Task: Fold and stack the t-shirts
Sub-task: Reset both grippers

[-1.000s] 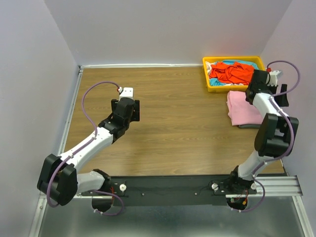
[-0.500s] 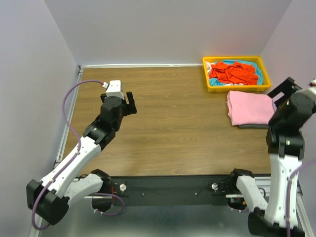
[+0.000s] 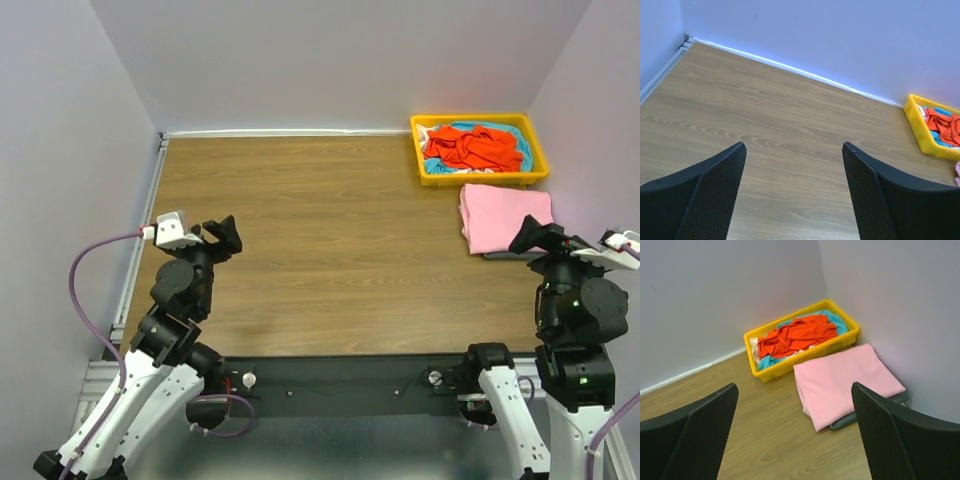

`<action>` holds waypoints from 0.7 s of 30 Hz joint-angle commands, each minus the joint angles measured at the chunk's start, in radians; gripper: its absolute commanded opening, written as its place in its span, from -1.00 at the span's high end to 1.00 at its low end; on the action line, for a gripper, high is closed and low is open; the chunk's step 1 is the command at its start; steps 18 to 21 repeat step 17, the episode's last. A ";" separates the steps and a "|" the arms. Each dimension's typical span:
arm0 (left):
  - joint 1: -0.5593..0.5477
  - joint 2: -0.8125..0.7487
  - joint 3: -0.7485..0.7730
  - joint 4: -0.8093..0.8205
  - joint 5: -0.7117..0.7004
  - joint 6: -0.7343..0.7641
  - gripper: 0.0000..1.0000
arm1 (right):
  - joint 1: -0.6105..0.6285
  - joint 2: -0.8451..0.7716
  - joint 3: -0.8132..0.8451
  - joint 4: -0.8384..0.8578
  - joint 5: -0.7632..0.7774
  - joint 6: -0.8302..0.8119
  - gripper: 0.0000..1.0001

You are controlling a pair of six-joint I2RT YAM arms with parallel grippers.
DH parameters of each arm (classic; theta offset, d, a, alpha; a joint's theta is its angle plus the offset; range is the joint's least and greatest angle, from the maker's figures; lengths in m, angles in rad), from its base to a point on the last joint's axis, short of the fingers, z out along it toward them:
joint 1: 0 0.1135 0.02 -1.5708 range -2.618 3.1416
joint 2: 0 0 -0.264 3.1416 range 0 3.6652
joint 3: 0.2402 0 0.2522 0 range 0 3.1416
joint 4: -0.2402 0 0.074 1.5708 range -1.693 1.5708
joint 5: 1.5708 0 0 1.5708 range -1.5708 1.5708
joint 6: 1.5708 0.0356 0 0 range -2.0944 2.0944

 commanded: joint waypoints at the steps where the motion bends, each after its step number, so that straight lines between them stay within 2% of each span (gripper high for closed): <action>1: 0.006 -0.096 -0.058 -0.022 -0.100 -0.015 -0.71 | 0.046 -0.027 -0.065 -0.059 -0.004 -0.004 -1.00; 4: 0.004 -0.189 -0.093 -0.051 -0.184 -0.053 -0.73 | 0.091 -0.030 -0.090 -0.057 -0.007 -0.004 -1.00; 11: 0.004 -0.330 -0.156 0.013 -0.194 -0.009 -0.77 | 0.159 -0.049 -0.123 -0.059 0.013 -0.009 -1.00; 21: 0.004 -0.326 -0.154 0.019 -0.194 0.002 -0.78 | 0.220 -0.041 -0.107 -0.059 0.038 -0.021 -1.00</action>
